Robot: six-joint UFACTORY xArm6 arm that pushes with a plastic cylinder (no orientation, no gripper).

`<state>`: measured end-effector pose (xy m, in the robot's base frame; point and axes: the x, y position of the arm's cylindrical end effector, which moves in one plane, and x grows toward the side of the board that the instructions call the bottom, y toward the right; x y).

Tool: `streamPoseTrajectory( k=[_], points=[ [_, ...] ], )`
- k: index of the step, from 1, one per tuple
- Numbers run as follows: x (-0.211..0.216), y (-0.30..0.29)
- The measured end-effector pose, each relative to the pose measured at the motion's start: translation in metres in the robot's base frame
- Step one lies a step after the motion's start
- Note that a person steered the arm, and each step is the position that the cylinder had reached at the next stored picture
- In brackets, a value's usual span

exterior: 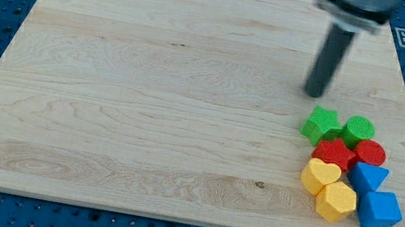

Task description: Slide blue cube and yellow hexagon towards left of yellow heart

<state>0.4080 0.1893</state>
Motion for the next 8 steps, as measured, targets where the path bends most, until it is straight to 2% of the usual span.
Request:
streamPoseTrajectory(
  k=[1, 2, 3, 5, 6, 8],
  points=[
    [0.020, 0.085],
    [0.054, 0.091],
    [0.071, 0.091],
    [0.169, 0.091],
    [0.186, 0.091],
    [0.185, 0.076]
  ],
)
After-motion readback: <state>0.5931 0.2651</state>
